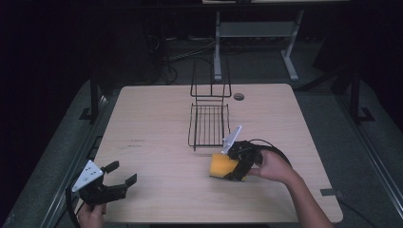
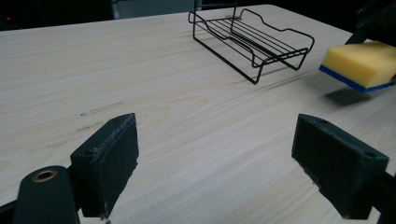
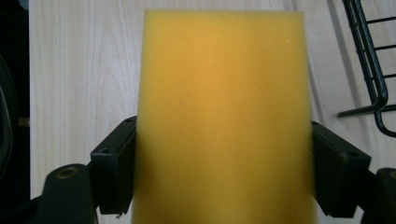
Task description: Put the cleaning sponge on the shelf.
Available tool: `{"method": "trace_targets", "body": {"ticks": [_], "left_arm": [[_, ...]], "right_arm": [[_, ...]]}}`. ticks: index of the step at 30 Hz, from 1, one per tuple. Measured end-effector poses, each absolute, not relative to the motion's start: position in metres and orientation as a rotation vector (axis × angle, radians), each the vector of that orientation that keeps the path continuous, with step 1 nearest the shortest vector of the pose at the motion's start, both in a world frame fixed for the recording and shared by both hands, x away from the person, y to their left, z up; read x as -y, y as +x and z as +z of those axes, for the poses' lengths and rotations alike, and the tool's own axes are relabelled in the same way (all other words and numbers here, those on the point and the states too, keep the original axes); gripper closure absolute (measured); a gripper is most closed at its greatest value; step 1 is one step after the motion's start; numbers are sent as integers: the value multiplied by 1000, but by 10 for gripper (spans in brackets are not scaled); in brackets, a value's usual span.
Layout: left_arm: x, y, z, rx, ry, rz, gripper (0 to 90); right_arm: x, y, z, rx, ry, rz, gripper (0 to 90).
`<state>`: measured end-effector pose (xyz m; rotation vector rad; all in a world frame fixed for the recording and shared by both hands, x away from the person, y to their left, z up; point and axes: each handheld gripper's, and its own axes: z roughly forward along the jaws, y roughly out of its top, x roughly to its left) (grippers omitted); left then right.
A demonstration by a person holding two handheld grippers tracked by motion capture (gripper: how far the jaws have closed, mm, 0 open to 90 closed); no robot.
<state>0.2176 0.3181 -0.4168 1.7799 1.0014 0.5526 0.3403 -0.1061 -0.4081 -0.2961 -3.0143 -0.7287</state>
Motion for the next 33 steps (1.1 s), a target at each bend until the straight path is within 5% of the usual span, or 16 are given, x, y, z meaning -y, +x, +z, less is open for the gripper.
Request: {"method": "trace_targets", "body": {"ticks": [33], "left_arm": [[-322,218,-416,-997,1775,553,140]], "right_arm": [[82,369,-394,3014,-248,-722,218]]}}
